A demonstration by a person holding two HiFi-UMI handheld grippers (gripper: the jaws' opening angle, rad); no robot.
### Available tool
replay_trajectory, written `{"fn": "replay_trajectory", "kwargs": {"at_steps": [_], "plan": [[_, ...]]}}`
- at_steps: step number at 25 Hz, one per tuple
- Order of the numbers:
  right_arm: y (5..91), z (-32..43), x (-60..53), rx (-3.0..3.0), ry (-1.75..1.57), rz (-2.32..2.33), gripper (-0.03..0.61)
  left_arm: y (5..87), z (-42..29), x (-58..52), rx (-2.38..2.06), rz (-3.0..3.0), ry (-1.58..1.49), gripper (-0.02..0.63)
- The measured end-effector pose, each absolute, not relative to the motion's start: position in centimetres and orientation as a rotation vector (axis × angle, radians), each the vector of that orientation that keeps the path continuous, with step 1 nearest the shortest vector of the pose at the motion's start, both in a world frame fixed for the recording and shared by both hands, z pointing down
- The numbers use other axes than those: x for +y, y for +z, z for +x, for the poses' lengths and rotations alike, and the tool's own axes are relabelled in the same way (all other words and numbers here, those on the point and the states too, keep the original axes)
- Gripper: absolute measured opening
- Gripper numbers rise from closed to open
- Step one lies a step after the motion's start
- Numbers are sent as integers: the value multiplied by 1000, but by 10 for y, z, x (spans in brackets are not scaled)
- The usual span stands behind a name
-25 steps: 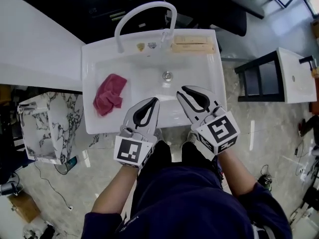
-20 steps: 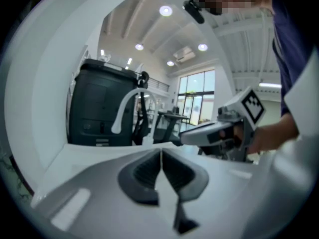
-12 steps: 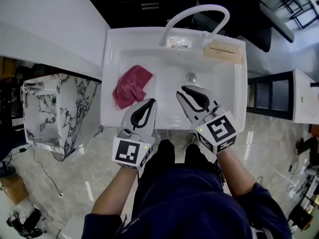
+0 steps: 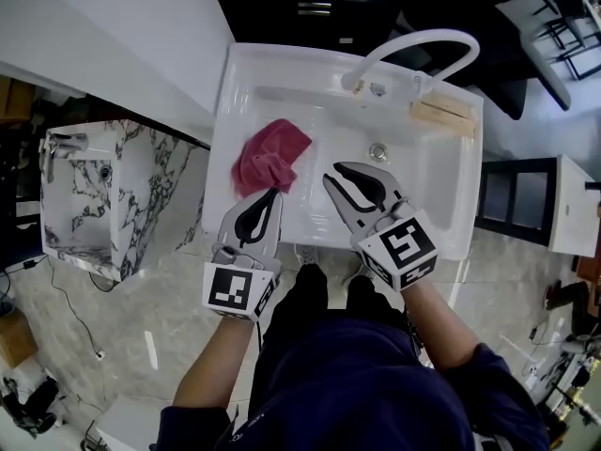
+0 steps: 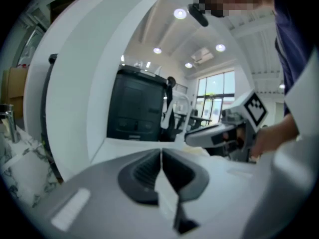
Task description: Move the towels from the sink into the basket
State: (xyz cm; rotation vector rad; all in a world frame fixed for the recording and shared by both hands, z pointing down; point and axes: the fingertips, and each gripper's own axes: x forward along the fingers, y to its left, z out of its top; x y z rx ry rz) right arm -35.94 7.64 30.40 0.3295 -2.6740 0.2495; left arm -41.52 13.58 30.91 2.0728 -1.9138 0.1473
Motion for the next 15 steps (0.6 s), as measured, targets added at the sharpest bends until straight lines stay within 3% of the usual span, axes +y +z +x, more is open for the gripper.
{"fn": "replay_trajectory", "kwargs": {"at_steps": [15], "plan": [[362,-424,104,-2585,306,137,167,339,-465,165,-1968,1937,145,8]]}}
